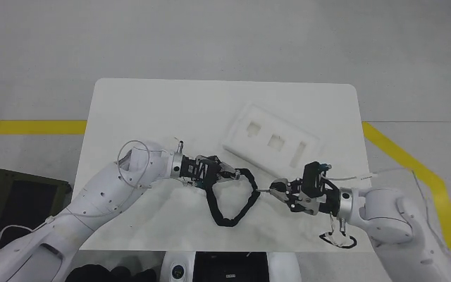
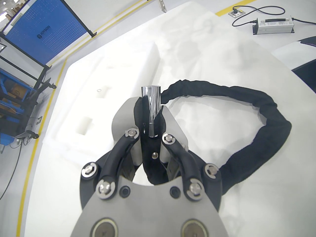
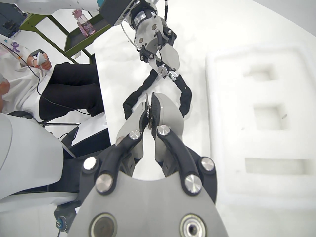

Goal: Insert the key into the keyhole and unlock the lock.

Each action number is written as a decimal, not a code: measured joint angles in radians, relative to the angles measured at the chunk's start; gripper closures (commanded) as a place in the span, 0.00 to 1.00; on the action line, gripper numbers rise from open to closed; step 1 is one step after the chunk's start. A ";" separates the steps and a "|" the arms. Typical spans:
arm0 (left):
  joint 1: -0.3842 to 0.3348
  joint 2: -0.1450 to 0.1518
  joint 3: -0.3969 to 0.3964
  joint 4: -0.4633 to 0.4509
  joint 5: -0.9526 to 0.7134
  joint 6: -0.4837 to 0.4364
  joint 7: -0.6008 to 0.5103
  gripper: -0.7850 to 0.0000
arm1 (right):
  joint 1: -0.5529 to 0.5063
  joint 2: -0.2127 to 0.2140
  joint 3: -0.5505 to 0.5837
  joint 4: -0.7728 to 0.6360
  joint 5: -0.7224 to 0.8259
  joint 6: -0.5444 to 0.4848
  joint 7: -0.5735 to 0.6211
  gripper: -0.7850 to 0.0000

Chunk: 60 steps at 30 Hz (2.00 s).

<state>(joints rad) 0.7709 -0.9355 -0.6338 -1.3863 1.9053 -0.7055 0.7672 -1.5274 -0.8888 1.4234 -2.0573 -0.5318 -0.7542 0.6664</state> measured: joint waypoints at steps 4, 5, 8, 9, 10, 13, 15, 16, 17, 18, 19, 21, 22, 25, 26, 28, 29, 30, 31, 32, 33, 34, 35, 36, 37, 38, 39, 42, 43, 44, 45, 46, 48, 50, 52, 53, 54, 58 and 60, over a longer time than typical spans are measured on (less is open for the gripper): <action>0.012 -0.002 -0.011 -0.010 -0.006 0.037 -0.013 1.00 | 0.026 -0.007 -0.053 -0.010 -0.013 0.058 -0.011 1.00; 0.016 -0.002 -0.015 -0.012 -0.010 0.044 -0.019 1.00 | 0.030 -0.008 -0.062 -0.012 -0.022 0.075 -0.015 1.00; 0.027 -0.003 -0.024 -0.021 -0.020 0.060 -0.042 1.00 | 0.036 -0.013 -0.081 -0.032 -0.082 0.151 -0.033 1.00; 0.030 -0.003 -0.026 -0.024 -0.022 0.060 -0.047 1.00 | 0.036 -0.014 -0.085 -0.041 -0.101 0.172 -0.042 1.00; 0.034 -0.003 -0.029 -0.026 -0.024 0.058 -0.054 1.00 | 0.034 -0.016 -0.090 -0.054 -0.131 0.201 -0.054 1.00; 0.044 -0.004 -0.037 -0.029 -0.037 0.060 -0.063 1.00 | 0.021 -0.020 -0.101 -0.092 -0.218 0.275 -0.080 1.00; 0.051 -0.004 -0.044 -0.030 -0.044 0.065 -0.064 1.00 | 0.011 -0.022 -0.111 -0.110 -0.262 0.314 -0.090 1.00; 0.055 -0.003 -0.048 -0.030 -0.049 0.067 -0.064 1.00 | 0.006 -0.023 -0.117 -0.118 -0.282 0.335 -0.096 1.00; 0.058 -0.003 -0.050 -0.031 -0.052 0.068 -0.064 1.00 | 0.004 -0.024 -0.121 -0.121 -0.291 0.345 -0.099 1.00; 0.060 -0.004 -0.053 -0.031 -0.054 0.069 -0.063 1.00 | 0.002 -0.025 -0.125 -0.123 -0.297 0.351 -0.102 1.00; 0.063 -0.004 -0.055 -0.029 -0.058 0.068 -0.061 1.00 | 0.002 -0.025 -0.126 -0.124 -0.299 0.353 -0.103 1.00; 0.063 -0.006 -0.056 -0.024 -0.061 0.066 -0.058 1.00 | 0.002 -0.025 -0.126 -0.123 -0.299 0.352 -0.103 1.00; 0.063 -0.006 -0.057 -0.021 -0.062 0.065 -0.056 1.00 | 0.002 -0.025 -0.126 -0.123 -0.298 0.351 -0.102 1.00; 0.063 -0.006 -0.057 -0.020 -0.062 0.064 -0.055 1.00 | 0.002 -0.025 -0.126 -0.123 -0.298 0.351 -0.102 1.00; 0.063 -0.006 -0.057 -0.020 -0.062 0.065 -0.056 1.00 | 0.002 -0.025 -0.126 -0.123 -0.298 0.351 -0.102 1.00; 0.063 -0.006 -0.057 -0.020 -0.062 0.065 -0.056 1.00 | 0.002 -0.025 -0.126 -0.123 -0.298 0.351 -0.102 1.00; 0.063 -0.006 -0.057 -0.020 -0.062 0.065 -0.056 1.00 | 0.002 -0.025 -0.126 -0.123 -0.298 0.351 -0.102 1.00; 0.063 -0.006 -0.057 -0.020 -0.062 0.065 -0.056 1.00 | 0.002 -0.025 -0.126 -0.123 -0.298 0.351 -0.102 1.00; 0.063 -0.006 -0.057 -0.020 -0.062 0.065 -0.056 1.00 | 0.002 -0.025 -0.126 -0.123 -0.298 0.351 -0.102 1.00; 0.063 -0.006 -0.057 -0.020 -0.062 0.065 -0.056 1.00 | 0.002 -0.025 -0.126 -0.123 -0.298 0.351 -0.102 1.00; 0.063 -0.006 -0.057 -0.020 -0.062 0.065 -0.056 1.00 | 0.002 -0.025 -0.126 -0.123 -0.298 0.351 -0.102 1.00; 0.068 -0.007 -0.057 -0.022 -0.068 0.069 -0.063 1.00 | 0.002 -0.025 -0.127 -0.123 -0.297 0.352 -0.103 1.00; 0.073 -0.008 -0.058 -0.024 -0.076 0.073 -0.073 1.00 | 0.002 -0.026 -0.130 -0.122 -0.297 0.352 -0.102 1.00; 0.078 -0.009 -0.059 -0.026 -0.083 0.074 -0.084 1.00 | 0.005 -0.026 -0.134 -0.121 -0.296 0.350 -0.097 1.00; 0.081 -0.011 -0.060 -0.028 -0.089 0.073 -0.095 1.00 | 0.013 -0.027 -0.141 -0.122 -0.298 0.346 -0.083 1.00; 0.082 -0.012 -0.060 -0.028 -0.092 0.071 -0.098 1.00 | 0.022 -0.027 -0.150 -0.125 -0.306 0.342 -0.066 1.00; 0.083 -0.013 -0.059 -0.027 -0.093 0.070 -0.098 1.00 | 0.032 -0.028 -0.161 -0.129 -0.313 0.341 -0.047 1.00; 0.088 -0.017 -0.060 -0.015 -0.104 0.071 -0.078 1.00 | 0.067 -0.034 -0.201 -0.130 -0.313 0.362 0.000 1.00; 0.090 -0.018 -0.060 -0.009 -0.109 0.074 -0.061 1.00 | 0.081 -0.037 -0.215 -0.128 -0.307 0.375 0.015 1.00; 0.091 -0.019 -0.060 -0.002 -0.110 0.076 -0.048 1.00 | 0.092 -0.039 -0.225 -0.125 -0.300 0.385 0.024 1.00; 0.092 -0.020 -0.060 0.005 -0.109 0.077 -0.035 1.00 | 0.101 -0.041 -0.234 -0.122 -0.293 0.397 0.033 1.00; 0.092 -0.022 -0.058 0.016 -0.107 0.080 -0.018 1.00 | 0.113 -0.044 -0.244 -0.119 -0.283 0.415 0.044 1.00; 0.092 -0.025 -0.054 0.035 -0.105 0.084 0.010 1.00 | 0.128 -0.047 -0.256 -0.117 -0.270 0.438 0.060 1.00; 0.089 -0.029 -0.048 0.060 -0.099 0.090 0.046 1.00 | 0.142 -0.050 -0.264 -0.116 -0.258 0.460 0.075 1.00; 0.083 -0.033 -0.043 0.082 -0.089 0.098 0.070 1.00 | 0.151 -0.052 -0.265 -0.120 -0.246 0.478 0.088 1.00; 0.080 -0.035 -0.041 0.088 -0.085 0.102 0.079 1.00 | 0.152 -0.053 -0.264 -0.123 -0.242 0.484 0.094 1.00; 0.078 -0.037 -0.039 0.093 -0.081 0.106 0.087 1.00 | 0.153 -0.053 -0.263 -0.128 -0.238 0.490 0.101 1.00; 0.070 -0.045 -0.033 0.114 -0.064 0.122 0.105 1.00 | 0.149 -0.053 -0.257 -0.160 -0.223 0.512 0.135 1.00; 0.069 -0.048 -0.032 0.121 -0.061 0.131 0.106 1.00 | 0.150 -0.053 -0.255 -0.169 -0.222 0.522 0.155 1.00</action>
<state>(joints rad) 0.8398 -0.9830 -0.6662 -1.2653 1.8441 -0.5750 0.8732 -1.3774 -0.9417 1.1679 -2.2267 -0.7540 -0.2318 0.8209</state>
